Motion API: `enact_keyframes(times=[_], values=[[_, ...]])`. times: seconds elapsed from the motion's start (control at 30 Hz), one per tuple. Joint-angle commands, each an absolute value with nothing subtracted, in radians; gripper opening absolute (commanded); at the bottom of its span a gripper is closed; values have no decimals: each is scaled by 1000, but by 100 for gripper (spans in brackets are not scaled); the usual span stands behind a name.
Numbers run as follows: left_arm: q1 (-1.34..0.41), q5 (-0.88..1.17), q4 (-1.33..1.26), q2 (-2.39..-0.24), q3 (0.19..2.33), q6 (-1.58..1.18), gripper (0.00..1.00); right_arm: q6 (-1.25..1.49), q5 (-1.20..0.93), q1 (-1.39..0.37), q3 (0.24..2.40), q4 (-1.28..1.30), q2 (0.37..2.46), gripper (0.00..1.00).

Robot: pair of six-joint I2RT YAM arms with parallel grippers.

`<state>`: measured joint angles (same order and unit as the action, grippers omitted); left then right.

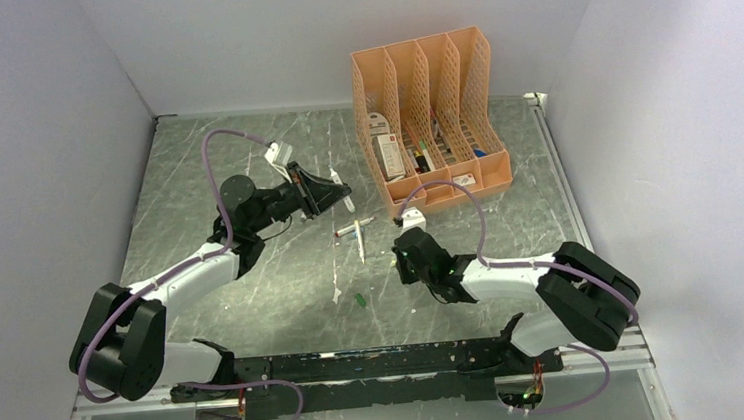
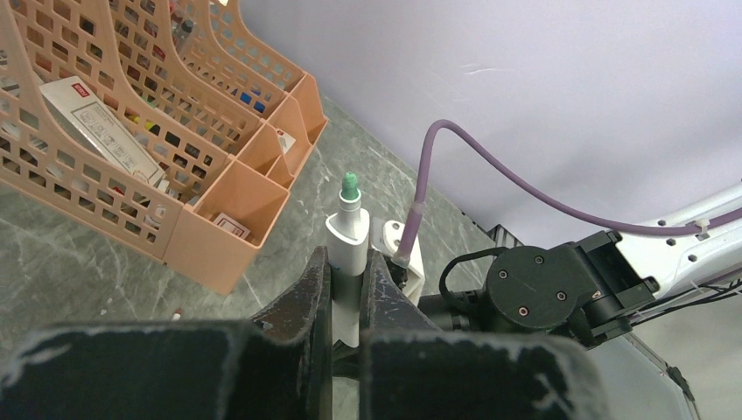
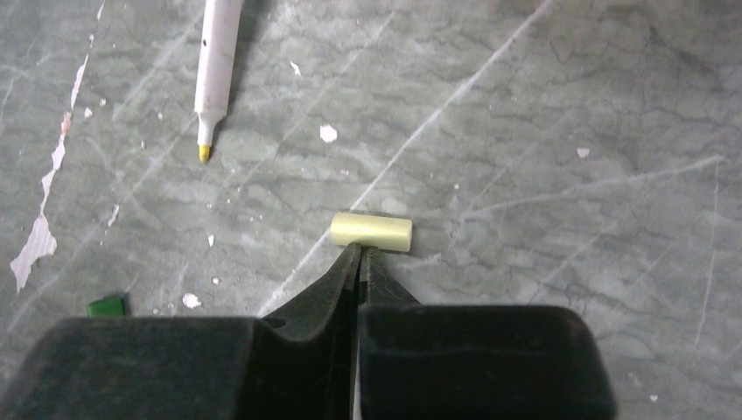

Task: Insert the pens into the pen caps

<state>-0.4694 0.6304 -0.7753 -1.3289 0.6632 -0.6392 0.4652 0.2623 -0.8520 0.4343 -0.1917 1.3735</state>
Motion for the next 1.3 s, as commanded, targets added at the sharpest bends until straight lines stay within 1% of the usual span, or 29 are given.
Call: enact_keyframes(times=[0.0,0.3,0.4,0.43,0.47,0.57,0.67,0.73,0.77,0.8,0.83,0.93,1.0,1.03,1.07,1.17,1.27], values=[[-456,651,-779,-1297,656,-629,7,434,305,-844,474,-186,1440,0],[-452,650,-783,-1286,641,-636,7,385,369,-824,554,-167,1529,0],[-452,650,-780,-1284,641,-636,7,399,377,-819,568,-164,1520,1],[-452,650,-779,-1283,643,-635,7,405,370,-818,566,-171,1505,5],[-452,650,-776,-1281,643,-634,7,413,361,-818,565,-176,1486,12],[-453,646,-774,-1282,645,-633,7,460,375,-820,574,-165,1440,34],[-452,653,-795,-1292,647,-645,7,552,441,-822,599,-119,1431,49],[-452,662,-816,-1301,649,-657,7,604,472,-824,615,-98,1442,57],[-452,666,-823,-1305,648,-663,7,638,484,-824,627,-76,1455,58],[-453,668,-829,-1307,649,-664,7,662,493,-824,640,-57,1470,59],[-451,669,-828,-1307,649,-665,7,693,501,-824,655,-36,1486,57],[-453,665,-809,-1301,653,-651,7,797,528,-834,706,52,1529,38],[-453,658,-787,-1293,653,-641,7,874,571,-857,736,115,1543,29],[-453,655,-780,-1289,653,-637,7,918,590,-868,745,145,1545,27],[-452,653,-776,-1285,653,-634,7,964,598,-873,753,168,1547,28],[-450,657,-786,-1290,652,-640,7,1095,591,-879,775,235,1567,38],[-451,665,-811,-1302,648,-657,7,1193,613,-884,822,326,1606,44]])
